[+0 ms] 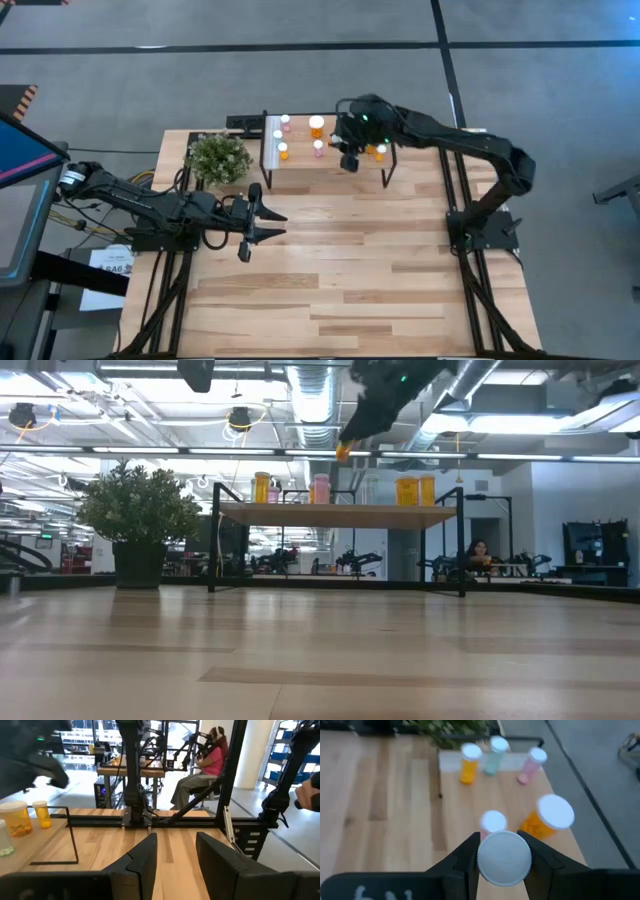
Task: Pick and place medicine bottles onto shelf by color
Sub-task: Put the small orange pill bottle on the shelf
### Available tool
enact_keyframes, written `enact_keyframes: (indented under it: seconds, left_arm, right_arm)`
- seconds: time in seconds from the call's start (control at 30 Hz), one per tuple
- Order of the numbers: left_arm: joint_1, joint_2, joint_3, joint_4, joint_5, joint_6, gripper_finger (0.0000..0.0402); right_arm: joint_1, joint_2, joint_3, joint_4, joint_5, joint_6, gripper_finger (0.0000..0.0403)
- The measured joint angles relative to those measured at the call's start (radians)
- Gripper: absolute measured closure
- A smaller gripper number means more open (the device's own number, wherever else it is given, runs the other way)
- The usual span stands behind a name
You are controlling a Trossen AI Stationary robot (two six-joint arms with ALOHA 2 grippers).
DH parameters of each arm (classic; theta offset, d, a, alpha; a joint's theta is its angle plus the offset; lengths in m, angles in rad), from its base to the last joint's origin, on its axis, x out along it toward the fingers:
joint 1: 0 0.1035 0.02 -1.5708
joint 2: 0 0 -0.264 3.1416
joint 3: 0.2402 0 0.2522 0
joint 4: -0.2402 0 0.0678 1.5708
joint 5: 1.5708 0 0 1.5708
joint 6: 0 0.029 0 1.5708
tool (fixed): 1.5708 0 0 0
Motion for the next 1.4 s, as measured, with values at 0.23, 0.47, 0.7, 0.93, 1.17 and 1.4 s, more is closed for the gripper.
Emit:
enact_keyframes:
  seconds: [0.23, 0.47, 0.7, 0.93, 1.17, 1.4]
  left_arm:
    - [0.000, 0.000, 0.000, -0.023, -0.001, 0.000, 0.0278]
    - [0.000, 0.000, 0.000, -0.047, -0.005, 0.000, 0.0278]
    - [0.000, 0.000, 0.000, -0.051, -0.006, 0.000, 0.0278]
    - [0.000, 0.000, 0.000, -0.058, -0.010, 0.000, 0.0278]
    - [0.000, 0.000, 0.000, -0.059, -0.010, 0.000, 0.0278]
    - [0.000, 0.000, 0.000, -0.059, -0.010, 0.000, 0.0278]
  right_arm:
    - [-0.081, 0.129, 0.112, -0.074, -0.035, -0.049, 0.0264]
    - [-0.114, 0.207, 0.145, -0.105, -0.066, -0.076, 0.0264]
    - [-0.122, 0.240, 0.147, -0.144, -0.067, -0.082, 0.0263]
    - [-0.122, 0.240, 0.147, -0.172, -0.067, -0.097, 0.0243]
    - [-0.122, 0.240, 0.147, -0.153, -0.067, -0.098, 0.0218]
    - [-0.129, 0.233, 0.147, -0.137, -0.067, -0.092, 0.0192]
